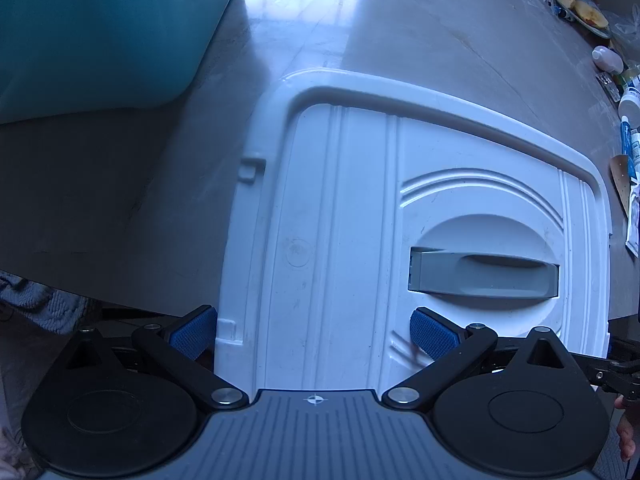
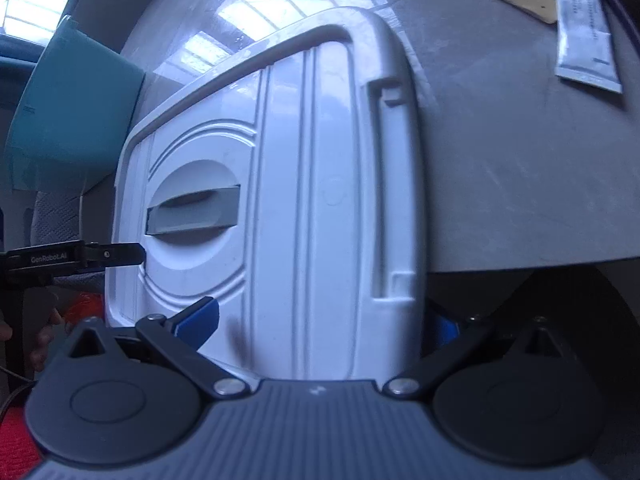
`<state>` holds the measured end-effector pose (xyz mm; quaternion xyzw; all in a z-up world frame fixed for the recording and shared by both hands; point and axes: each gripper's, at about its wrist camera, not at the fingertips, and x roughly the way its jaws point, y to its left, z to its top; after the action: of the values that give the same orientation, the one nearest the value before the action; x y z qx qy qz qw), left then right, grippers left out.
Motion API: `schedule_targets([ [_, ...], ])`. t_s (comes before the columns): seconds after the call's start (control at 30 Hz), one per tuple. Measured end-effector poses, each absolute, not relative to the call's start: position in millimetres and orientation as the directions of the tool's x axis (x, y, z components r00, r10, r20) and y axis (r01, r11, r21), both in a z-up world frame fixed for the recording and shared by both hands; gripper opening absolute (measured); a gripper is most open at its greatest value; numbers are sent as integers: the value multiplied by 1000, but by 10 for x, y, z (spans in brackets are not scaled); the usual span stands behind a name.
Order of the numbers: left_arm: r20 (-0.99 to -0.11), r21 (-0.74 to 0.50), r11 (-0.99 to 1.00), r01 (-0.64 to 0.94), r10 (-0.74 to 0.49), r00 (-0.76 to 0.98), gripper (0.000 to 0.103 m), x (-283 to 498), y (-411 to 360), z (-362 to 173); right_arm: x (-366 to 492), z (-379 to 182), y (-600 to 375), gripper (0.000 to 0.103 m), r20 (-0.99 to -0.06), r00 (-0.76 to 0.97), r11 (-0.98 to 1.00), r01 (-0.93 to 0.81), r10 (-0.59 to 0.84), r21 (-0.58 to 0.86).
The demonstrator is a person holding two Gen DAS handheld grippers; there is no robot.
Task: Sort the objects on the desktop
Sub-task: 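Close both tools on opposite edges of the white lid, then lift the white lid off the desk with both tools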
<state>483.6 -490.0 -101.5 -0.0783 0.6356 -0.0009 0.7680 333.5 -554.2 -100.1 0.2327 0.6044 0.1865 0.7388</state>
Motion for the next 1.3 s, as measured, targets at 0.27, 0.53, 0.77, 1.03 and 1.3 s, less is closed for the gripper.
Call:
schedule_targets([
  [0.27, -974, -120, 987, -104, -97, 204, 103, 5150, -5126, -1106, 3487, -1116, -5421, 100, -804, 161, 813, 18, 572, 582],
  [0.53, -973, -131, 985, -108, -107, 206, 103, 5507, -5578, -1165, 3498, -1149, -5413, 99, -803, 137, 805, 50, 580, 590],
  [0.77, -945, -276, 931, -241, -217, 244, 103, 5781, -5534, -1266, 3509, -1159, -5434, 99, -805, 125, 805, 60, 580, 590],
  [1.03, -859, -492, 859, -141, -452, 242, 103, 6065, -5641, -1820, 3552, -1161, -5395, 99, -808, 107, 808, 56, 580, 587],
  [1.3, -840, -522, 852, -23, -510, 184, 103, 6029, -5854, -2004, 3609, -1154, -5394, 99, -814, 98, 813, 57, 573, 579],
])
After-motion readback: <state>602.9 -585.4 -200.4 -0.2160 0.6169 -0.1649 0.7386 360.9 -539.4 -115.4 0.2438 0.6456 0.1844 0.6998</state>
